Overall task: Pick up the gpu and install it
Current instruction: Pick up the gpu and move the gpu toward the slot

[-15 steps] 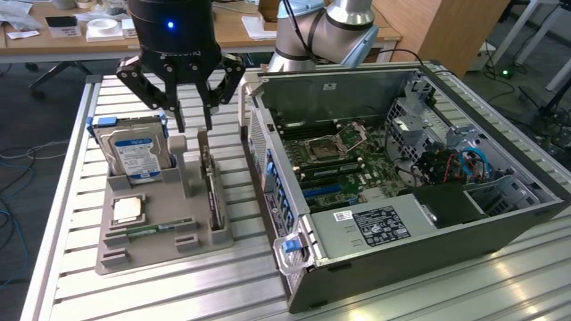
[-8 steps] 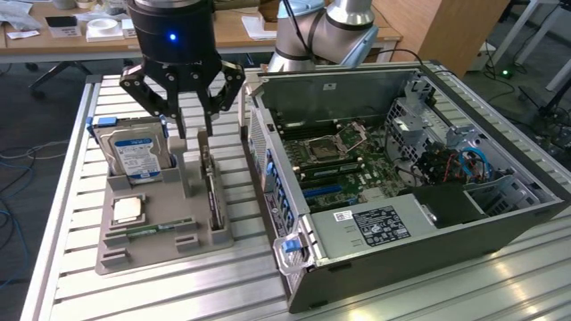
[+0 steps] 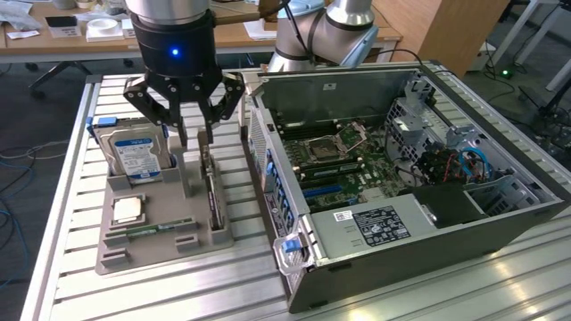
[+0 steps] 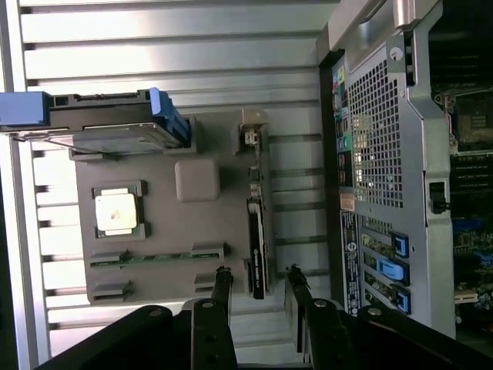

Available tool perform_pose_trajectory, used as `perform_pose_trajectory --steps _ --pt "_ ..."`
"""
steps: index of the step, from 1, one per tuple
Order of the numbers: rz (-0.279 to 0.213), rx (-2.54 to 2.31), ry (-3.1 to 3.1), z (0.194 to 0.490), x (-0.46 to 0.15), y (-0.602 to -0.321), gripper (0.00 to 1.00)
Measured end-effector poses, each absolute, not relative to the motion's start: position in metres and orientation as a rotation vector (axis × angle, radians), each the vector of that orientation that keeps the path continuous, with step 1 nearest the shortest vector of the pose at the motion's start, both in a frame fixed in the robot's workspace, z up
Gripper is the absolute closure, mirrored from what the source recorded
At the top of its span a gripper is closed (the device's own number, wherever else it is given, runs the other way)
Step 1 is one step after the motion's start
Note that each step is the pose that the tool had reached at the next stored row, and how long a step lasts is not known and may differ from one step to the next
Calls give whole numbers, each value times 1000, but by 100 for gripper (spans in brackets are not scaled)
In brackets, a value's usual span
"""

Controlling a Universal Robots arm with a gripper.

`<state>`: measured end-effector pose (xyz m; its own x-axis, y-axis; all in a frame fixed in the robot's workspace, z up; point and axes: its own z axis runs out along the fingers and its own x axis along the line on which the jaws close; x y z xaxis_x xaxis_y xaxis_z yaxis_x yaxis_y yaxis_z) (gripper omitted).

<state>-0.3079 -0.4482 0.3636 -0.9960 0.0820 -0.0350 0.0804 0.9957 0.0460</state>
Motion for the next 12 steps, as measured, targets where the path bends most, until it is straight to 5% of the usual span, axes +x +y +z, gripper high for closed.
perform_pose_trajectory --steps 12 --pt "69 126 3101 344 -308 -448 58"
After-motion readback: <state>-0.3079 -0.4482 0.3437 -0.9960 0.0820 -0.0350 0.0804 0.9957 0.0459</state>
